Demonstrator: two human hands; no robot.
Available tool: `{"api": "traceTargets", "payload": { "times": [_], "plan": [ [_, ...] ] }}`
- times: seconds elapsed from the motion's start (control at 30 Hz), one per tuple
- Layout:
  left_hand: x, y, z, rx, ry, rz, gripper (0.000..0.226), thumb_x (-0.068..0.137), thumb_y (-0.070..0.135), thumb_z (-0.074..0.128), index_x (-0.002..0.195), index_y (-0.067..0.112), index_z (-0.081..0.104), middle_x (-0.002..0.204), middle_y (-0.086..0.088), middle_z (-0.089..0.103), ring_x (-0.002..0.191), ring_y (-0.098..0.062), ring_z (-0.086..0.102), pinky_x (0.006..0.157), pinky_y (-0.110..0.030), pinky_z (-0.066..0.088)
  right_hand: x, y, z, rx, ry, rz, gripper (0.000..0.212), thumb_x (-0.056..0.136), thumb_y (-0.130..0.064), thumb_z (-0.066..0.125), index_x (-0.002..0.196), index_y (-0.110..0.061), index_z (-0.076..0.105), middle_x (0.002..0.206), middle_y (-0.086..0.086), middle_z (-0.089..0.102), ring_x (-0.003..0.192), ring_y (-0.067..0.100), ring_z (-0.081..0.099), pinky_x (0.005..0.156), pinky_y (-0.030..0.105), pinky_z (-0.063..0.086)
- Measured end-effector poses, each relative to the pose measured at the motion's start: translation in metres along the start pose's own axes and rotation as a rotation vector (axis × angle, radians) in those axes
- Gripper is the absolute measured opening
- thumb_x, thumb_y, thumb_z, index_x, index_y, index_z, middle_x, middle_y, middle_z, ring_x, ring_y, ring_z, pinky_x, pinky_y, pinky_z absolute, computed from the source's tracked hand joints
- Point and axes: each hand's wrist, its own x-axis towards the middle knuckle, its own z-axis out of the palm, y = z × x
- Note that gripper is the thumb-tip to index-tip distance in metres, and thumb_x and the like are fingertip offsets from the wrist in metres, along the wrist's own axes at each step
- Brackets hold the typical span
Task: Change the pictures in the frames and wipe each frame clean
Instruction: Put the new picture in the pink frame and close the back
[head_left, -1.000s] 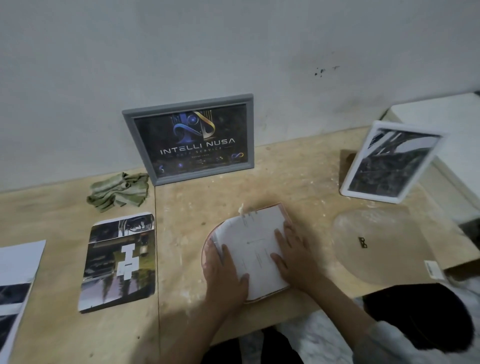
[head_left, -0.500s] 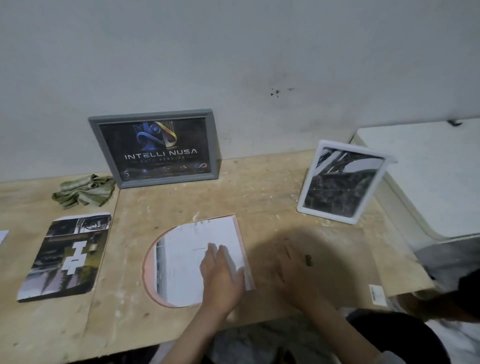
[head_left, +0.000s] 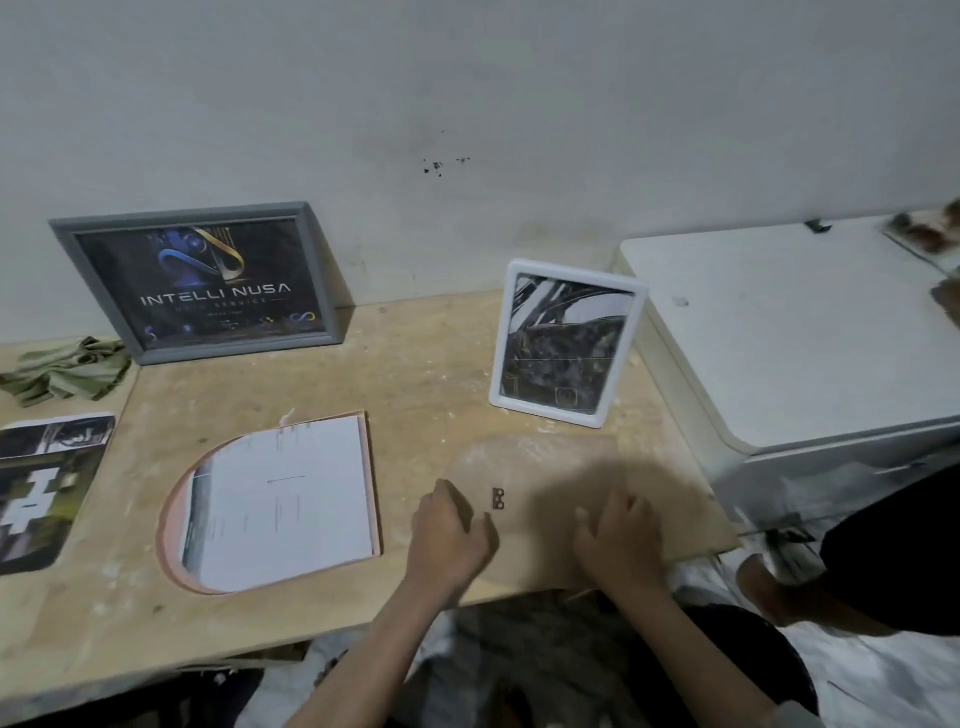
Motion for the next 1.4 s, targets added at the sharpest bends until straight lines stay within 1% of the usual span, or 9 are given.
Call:
{"api": "traceTargets", "payload": {
  "times": [0.23,0.4,0.7,0.8,0.9,1.0,1.13,1.27,1.4],
  "plan": [
    [0.02,0.008,-0.001,-0.123,0.034,-0.235,0.038,0.075,0.042,0.065,0.095,0.013,0.054,0.103,-0.01,0.057,0.094,-0.027,0.056,0.081,-0.039,0.052,0.021,-0.004,-0.016,0.319,-0.041,0.205,0.06,0.082,-0.04,0.062,0.129,-0.007,0.043,0.129,0.018,0.041,0.12,0.038,0.039,0.093,0.043,0.039],
    [0.029,0.007,-0.006,-0.309,0.046,-0.377,0.053,0.081,0.036,0.064,0.124,0.006,0.054,0.118,-0.014,0.06,0.105,-0.031,0.057,0.095,-0.044,0.049,0.033,0.0,-0.024,0.467,-0.038,0.308,0.067,0.077,-0.05,0.063,0.128,-0.008,0.05,0.127,0.014,0.053,0.115,0.034,0.05,0.094,0.046,0.046],
    [0.021,-0.012,-0.045,-0.341,0.199,-0.424,0.061,0.068,0.051,0.063,0.114,0.012,0.062,0.115,-0.009,0.061,0.109,-0.032,0.057,0.096,-0.046,0.048,0.016,-0.046,-0.032,0.5,-0.093,0.102,0.055,0.09,-0.035,0.059,0.132,-0.005,0.042,0.134,0.016,0.027,0.097,0.024,0.043,0.081,0.031,0.036],
    [0.019,-0.029,-0.071,-0.261,0.268,-0.428,0.055,0.055,0.062,0.052,0.081,0.014,0.057,0.094,-0.012,0.062,0.094,-0.036,0.06,0.082,-0.044,0.05,0.007,-0.081,-0.024,0.481,-0.128,0.007,0.052,0.09,-0.036,0.057,0.132,-0.009,0.043,0.131,0.014,0.033,0.102,0.028,0.046,0.086,0.029,0.036],
    [0.017,-0.056,-0.101,-0.155,0.349,-0.46,0.066,0.059,0.061,0.052,0.098,0.008,0.057,0.101,-0.013,0.058,0.097,-0.038,0.056,0.083,-0.044,0.05,-0.006,-0.121,-0.002,0.444,-0.098,-0.146,0.057,0.086,-0.036,0.057,0.13,-0.002,0.05,0.121,0.02,0.049,0.107,0.037,0.051,0.094,0.038,0.043],
    [0.013,-0.083,-0.134,-0.134,0.447,-0.461,0.063,0.063,0.06,0.053,0.094,0.005,0.057,0.093,-0.013,0.06,0.09,-0.036,0.057,0.077,-0.04,0.048,-0.016,-0.157,0.031,0.442,-0.06,-0.225,0.063,0.076,-0.041,0.051,0.116,0.007,0.06,0.099,0.027,0.062,0.094,0.043,0.058,0.083,0.041,0.051],
    [0.008,-0.114,-0.176,-0.142,0.536,-0.441,0.035,0.077,0.038,0.064,0.073,0.005,0.054,0.073,-0.012,0.06,0.074,-0.033,0.057,0.069,-0.036,0.047,-0.037,-0.205,0.061,0.445,-0.122,-0.309,0.061,0.072,-0.036,0.055,0.115,0.006,0.063,0.1,0.026,0.066,0.093,0.041,0.062,0.083,0.04,0.053],
    [0.011,-0.143,-0.199,-0.078,0.536,-0.448,0.037,0.08,0.036,0.064,0.088,0.001,0.056,0.088,-0.017,0.061,0.087,-0.039,0.057,0.075,-0.04,0.046,-0.049,-0.238,0.081,0.376,-0.241,-0.332,0.064,0.07,-0.036,0.054,0.116,0.008,0.062,0.11,0.029,0.062,0.101,0.042,0.06,0.091,0.042,0.05],
    [0.021,-0.164,-0.208,-0.03,0.486,-0.429,0.034,0.082,0.037,0.06,0.084,0.004,0.054,0.09,-0.017,0.059,0.092,-0.04,0.054,0.078,-0.041,0.04,-0.06,-0.262,0.097,0.241,-0.25,-0.336,0.043,0.059,-0.029,0.058,0.079,0.008,0.066,0.083,0.029,0.063,0.075,0.046,0.062,0.073,0.047,0.049]
  ]
}}
